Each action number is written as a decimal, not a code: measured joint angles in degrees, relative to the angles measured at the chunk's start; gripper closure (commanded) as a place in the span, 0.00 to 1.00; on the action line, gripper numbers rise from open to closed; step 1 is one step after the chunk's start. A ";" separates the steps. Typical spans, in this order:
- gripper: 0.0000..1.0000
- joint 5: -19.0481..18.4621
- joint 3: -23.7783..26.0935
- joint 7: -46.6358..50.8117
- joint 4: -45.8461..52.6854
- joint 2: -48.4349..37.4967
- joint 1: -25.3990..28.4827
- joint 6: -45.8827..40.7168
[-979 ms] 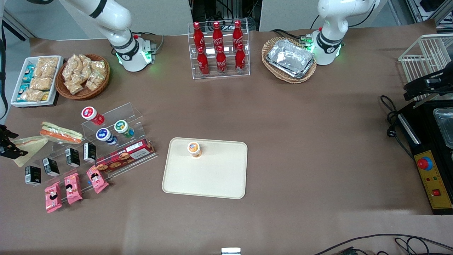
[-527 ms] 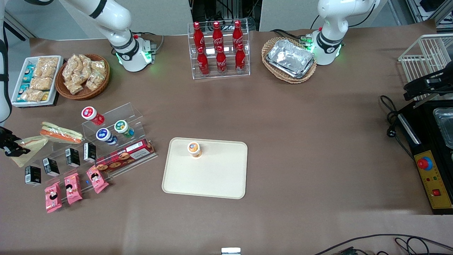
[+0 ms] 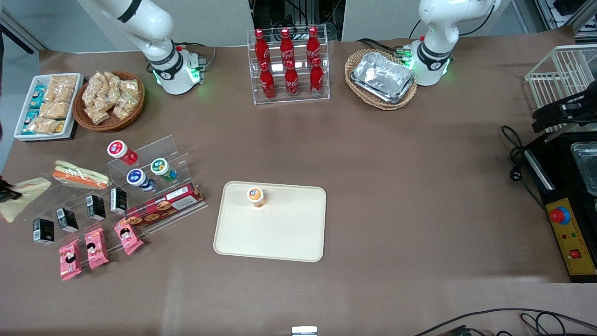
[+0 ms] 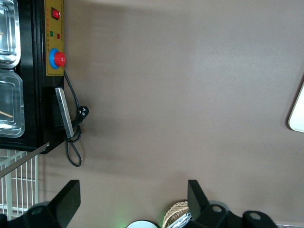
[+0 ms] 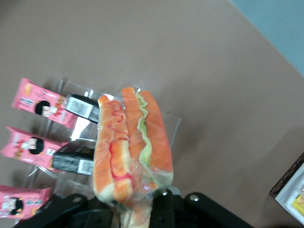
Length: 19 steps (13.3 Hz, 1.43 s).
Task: Place sandwich on tray
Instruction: 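Carry the held sandwich over the cream tray with the right gripper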
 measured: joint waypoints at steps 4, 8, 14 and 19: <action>0.82 0.03 0.57 0.20 2.10 -6.69 0.06 -8.37; 0.82 0.11 1.39 7.25 5.86 -7.95 4.31 -16.38; 0.82 1.04 1.68 25.80 7.54 -9.45 15.88 -23.59; 0.82 4.39 1.86 48.02 7.48 -9.91 27.83 -26.35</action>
